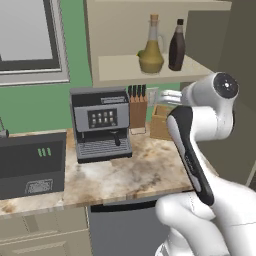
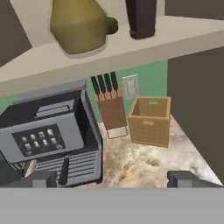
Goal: Pick the syrup bottle and oil and vinegar bottle from the counter and place them in the cabinet.
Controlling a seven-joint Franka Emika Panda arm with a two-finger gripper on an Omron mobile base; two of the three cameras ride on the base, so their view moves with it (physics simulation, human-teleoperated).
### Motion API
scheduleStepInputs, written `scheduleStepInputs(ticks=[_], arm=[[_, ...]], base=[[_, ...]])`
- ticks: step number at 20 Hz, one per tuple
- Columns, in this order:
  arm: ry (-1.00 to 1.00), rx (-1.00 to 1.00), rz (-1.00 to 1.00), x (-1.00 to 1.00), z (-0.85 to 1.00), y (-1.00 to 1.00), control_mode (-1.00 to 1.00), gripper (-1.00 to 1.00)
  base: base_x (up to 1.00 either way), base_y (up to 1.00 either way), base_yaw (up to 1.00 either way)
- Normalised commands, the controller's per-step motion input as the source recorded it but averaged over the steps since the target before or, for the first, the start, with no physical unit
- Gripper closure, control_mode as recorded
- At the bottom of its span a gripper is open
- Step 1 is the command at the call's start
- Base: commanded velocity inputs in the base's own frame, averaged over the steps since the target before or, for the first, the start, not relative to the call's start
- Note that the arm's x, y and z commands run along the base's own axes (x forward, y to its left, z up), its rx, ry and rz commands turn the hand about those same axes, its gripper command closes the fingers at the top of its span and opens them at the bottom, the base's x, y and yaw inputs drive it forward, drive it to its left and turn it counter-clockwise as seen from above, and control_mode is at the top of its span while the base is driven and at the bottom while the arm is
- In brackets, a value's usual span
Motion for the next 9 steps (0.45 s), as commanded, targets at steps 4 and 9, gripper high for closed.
scheduleStepInputs(ticks=[4, 9], arm=[[0.3, 0.13, 0.01, -0.35, -1.0, 0.05, -1.0, -1.0], [0.31, 0.13, 0.03, -0.16, -1.0, 0.0, -1.0, -1.0]], base=[[0.0, 0.0, 0.0], [0.0, 0.0, 0.0]])
